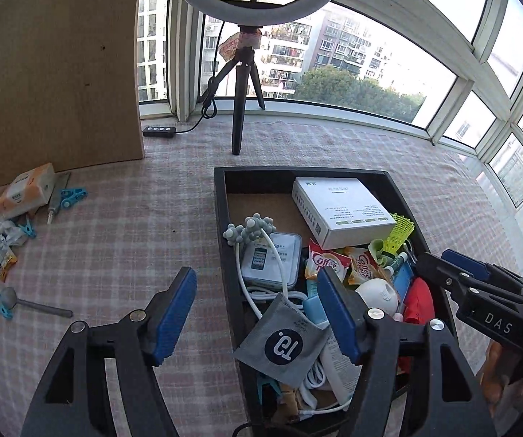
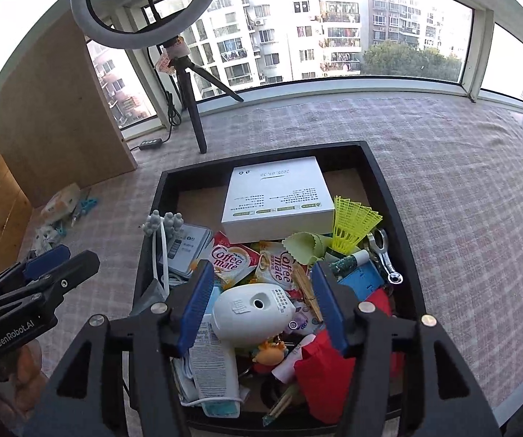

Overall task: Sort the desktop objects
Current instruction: 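Carry the clothespin and pouch into the black bin and open both tools, then move both open tools back over the table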

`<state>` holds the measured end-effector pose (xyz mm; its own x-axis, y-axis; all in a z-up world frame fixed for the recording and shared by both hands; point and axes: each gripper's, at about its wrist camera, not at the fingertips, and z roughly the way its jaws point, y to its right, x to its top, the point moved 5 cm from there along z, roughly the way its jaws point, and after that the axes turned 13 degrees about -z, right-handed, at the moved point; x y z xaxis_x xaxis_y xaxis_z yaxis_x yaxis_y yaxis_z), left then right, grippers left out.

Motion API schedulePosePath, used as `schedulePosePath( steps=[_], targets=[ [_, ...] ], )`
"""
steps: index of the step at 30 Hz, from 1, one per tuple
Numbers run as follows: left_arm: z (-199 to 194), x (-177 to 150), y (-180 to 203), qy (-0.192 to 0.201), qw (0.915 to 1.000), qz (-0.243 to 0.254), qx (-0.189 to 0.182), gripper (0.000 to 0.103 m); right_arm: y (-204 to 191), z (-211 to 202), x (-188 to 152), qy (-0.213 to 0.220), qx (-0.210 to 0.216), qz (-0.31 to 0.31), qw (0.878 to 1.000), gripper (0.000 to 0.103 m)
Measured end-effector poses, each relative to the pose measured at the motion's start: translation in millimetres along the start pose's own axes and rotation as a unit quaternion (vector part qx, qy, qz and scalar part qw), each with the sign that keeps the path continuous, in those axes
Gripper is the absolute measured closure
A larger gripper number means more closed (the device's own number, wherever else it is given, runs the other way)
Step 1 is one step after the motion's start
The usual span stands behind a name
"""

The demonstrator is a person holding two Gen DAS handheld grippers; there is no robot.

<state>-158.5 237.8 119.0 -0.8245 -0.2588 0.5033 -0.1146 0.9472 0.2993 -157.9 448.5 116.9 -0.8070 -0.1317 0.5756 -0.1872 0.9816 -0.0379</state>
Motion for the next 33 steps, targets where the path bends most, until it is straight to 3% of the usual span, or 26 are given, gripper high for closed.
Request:
schedulePosePath(
  steps=[22,33],
  targets=[
    [-38.5,59.6,-211.9,0.031,0.9926,-0.056,0.103,0.037,-197.2,46.6,64.5,0.008,0.060,-0.072,0.996,0.045],
    [-21.6,114.5,-319.5,0.026,0.9838,-0.139,0.110,0.037,-286.3,102.4,111.8,-0.008,0.106,-0.101,0.989,0.045]
  ],
)
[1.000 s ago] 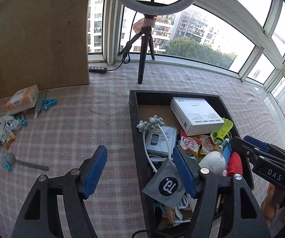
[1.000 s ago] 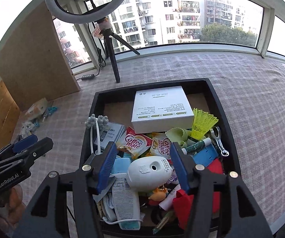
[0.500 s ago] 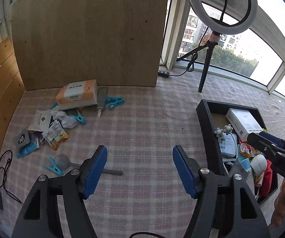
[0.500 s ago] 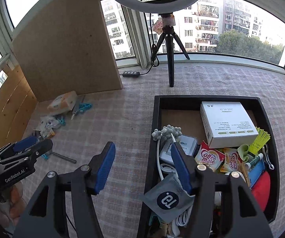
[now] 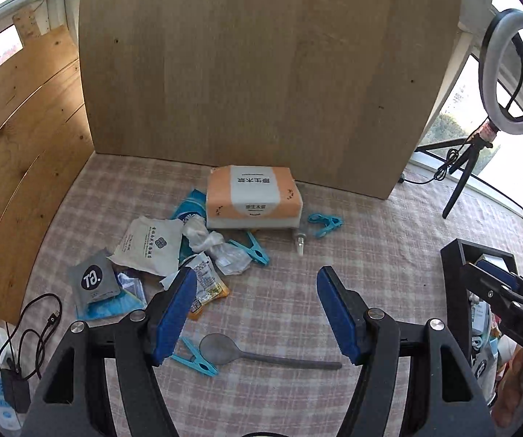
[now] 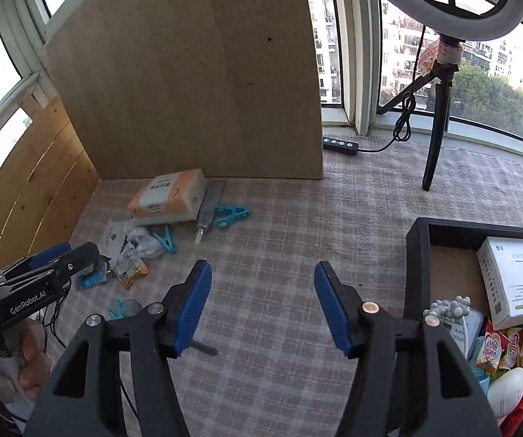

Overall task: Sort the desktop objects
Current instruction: 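Move both open tools back over the table, then grasp the orange-and-white tissue pack between both tools from its two ends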

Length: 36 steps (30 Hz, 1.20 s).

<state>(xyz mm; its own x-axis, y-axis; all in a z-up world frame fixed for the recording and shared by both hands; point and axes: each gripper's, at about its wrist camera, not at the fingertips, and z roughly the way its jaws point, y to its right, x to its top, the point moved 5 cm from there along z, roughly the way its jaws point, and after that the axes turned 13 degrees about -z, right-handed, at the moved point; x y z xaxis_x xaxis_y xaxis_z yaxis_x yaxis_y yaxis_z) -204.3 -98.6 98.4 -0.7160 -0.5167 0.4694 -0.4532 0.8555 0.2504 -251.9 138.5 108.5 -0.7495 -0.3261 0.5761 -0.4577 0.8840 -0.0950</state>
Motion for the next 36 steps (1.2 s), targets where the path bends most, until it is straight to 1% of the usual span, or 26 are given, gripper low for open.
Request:
schedulePosePath(
  steps=[2,5,10,14,17,19,22,26,30,31,33,36],
  targets=[
    [13.2,13.0,-9.8,-0.008,0.9998,-0.019,-0.004,0.038,-6.5,15.3,13.3,-0.006,0.013,0.003,1.000,0.045],
    [34.9,26.8,-16.2,-0.018,0.9995,-0.026,-0.007,0.038,-16.8,40.6,33.0,-0.016,0.029,0.002,0.999,0.045],
    [70.6,36.3,-13.4,-0.029,0.9996,0.000,-0.002,0.037,-36.5,82.6,59.7,-0.028,0.044,-0.017,0.999,0.045],
    [94.0,38.6,-8.9,-0.036,0.9992,0.020,-0.005,0.037,-45.4,117.4,71.8,-0.048,0.061,-0.013,0.997,0.046],
    [104.3,39.4,-6.4,-0.038,0.9988,0.028,-0.015,0.036,-51.2,139.2,77.8,-0.061,0.075,-0.009,0.995,0.048],
    [109.2,39.6,-5.7,-0.039,0.9985,0.032,-0.021,0.036,-54.8,152.0,80.5,-0.068,0.083,-0.005,0.994,0.050],
    [116.1,40.0,-5.1,-0.038,0.9984,0.037,-0.020,0.036,-58.1,169.0,82.4,-0.078,0.087,0.003,0.993,0.053],
    [126.2,39.0,-4.3,-0.043,0.9980,0.040,-0.023,0.036,-63.9,185.9,82.9,-0.090,0.100,0.008,0.991,0.053],
    [135.0,35.5,-1.6,-0.045,0.9977,0.042,-0.029,0.036,-71.5,196.7,82.8,-0.092,0.114,0.008,0.989,0.054],
    [136.3,35.0,-1.5,-0.046,0.9976,0.041,-0.033,0.036,-72.6,198.1,82.8,-0.091,0.119,0.011,0.989,0.058],
    [136.9,35.2,-0.9,-0.042,0.9975,0.040,-0.040,0.036,-74.6,199.9,82.9,-0.089,0.131,0.015,0.987,0.064],
    [136.5,36.4,0.2,-0.036,0.9975,0.044,-0.043,0.036,-76.4,202.0,82.4,-0.089,0.130,0.011,0.988,0.064]
  ],
)
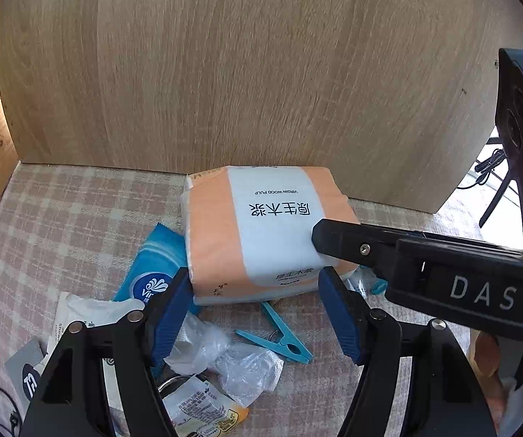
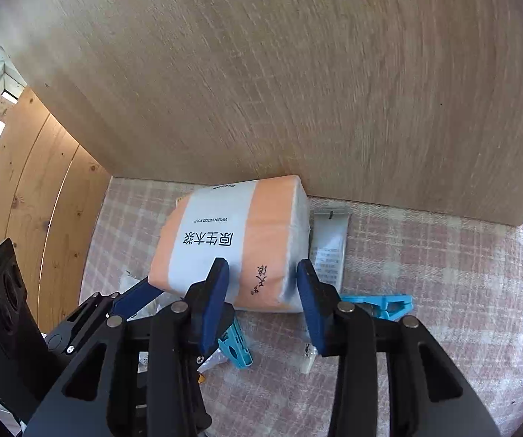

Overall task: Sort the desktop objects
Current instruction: 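Grasp the orange-and-white tissue pack between both tools from its two ends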

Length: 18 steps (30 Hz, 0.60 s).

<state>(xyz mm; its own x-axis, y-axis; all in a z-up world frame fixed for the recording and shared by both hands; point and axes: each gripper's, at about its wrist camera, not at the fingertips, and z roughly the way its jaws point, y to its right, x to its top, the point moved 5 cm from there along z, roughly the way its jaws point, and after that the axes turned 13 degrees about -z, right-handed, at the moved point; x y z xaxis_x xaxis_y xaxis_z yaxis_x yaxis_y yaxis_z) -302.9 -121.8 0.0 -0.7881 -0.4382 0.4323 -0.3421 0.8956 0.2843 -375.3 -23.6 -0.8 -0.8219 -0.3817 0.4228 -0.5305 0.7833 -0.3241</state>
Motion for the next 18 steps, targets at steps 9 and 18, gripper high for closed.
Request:
schedulePosePath(
  steps=[9,18],
  targets=[
    [-15.5,-6.0,12.0,0.015,0.9998,0.012,-0.006,0.036,-2.8,-13.7,-5.6,0.005,0.002,-0.009,1.000,0.064],
    [-53.5,-25.6,47.1,0.033,0.9986,0.034,-0.024,0.037,-6.9,-63.6,-24.6,0.037,-0.017,-0.023,0.999,0.065]
  ],
)
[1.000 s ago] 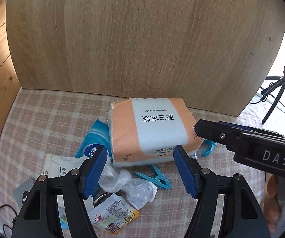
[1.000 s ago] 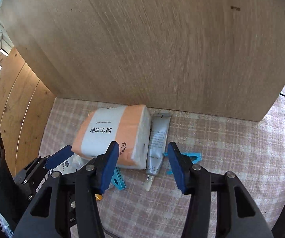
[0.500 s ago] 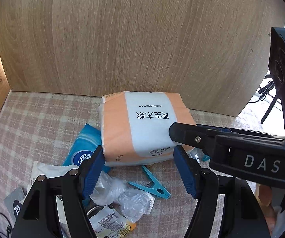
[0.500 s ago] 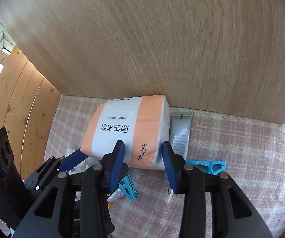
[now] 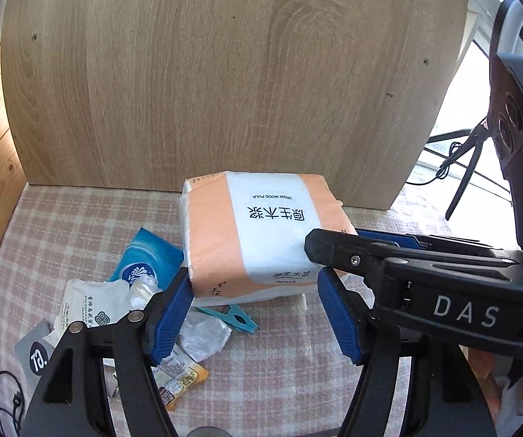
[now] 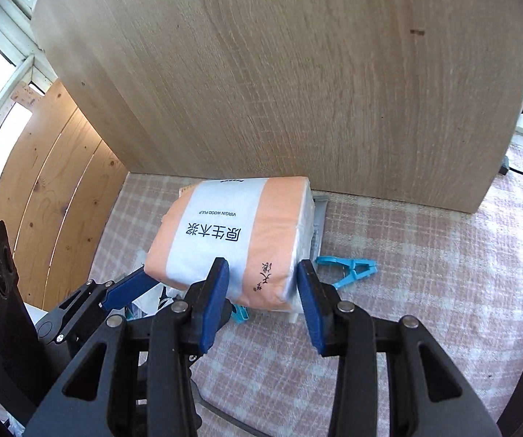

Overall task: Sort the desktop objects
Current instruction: 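Grasp the orange-and-white tissue pack between both tools from its two ends, then carry the tissue pack with both tools into the black bin and release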

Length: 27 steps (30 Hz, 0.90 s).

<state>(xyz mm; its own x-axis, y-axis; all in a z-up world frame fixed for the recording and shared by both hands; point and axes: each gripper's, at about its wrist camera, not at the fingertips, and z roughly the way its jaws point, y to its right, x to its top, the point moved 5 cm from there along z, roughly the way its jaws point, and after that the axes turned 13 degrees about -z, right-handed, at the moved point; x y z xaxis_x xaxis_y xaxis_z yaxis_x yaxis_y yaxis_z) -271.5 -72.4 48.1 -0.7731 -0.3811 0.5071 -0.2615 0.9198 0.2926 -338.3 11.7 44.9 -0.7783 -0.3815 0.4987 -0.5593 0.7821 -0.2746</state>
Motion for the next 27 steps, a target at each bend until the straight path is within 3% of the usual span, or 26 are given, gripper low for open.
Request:
schedulePosePath(
  steps=[13,19,27],
  targets=[
    [-42.4,-50.0,138.0,0.001,0.9926,0.097,-0.073,0.037,58.9,-134.2,-76.5,0.064,-0.073,0.053,0.994,0.065],
    [-56.8,-90.0,218.0,-0.022,0.9805,0.151,-0.123,0.036,111.4,-198.4,-131.3,0.085,-0.115,0.105,0.984,0.065],
    [-62.5,-151.9,318.5,-0.056,0.9578,0.220,-0.177,0.036,177.7,-276.1,-205.4,0.092,-0.184,0.178,0.962,0.065]
  ],
)
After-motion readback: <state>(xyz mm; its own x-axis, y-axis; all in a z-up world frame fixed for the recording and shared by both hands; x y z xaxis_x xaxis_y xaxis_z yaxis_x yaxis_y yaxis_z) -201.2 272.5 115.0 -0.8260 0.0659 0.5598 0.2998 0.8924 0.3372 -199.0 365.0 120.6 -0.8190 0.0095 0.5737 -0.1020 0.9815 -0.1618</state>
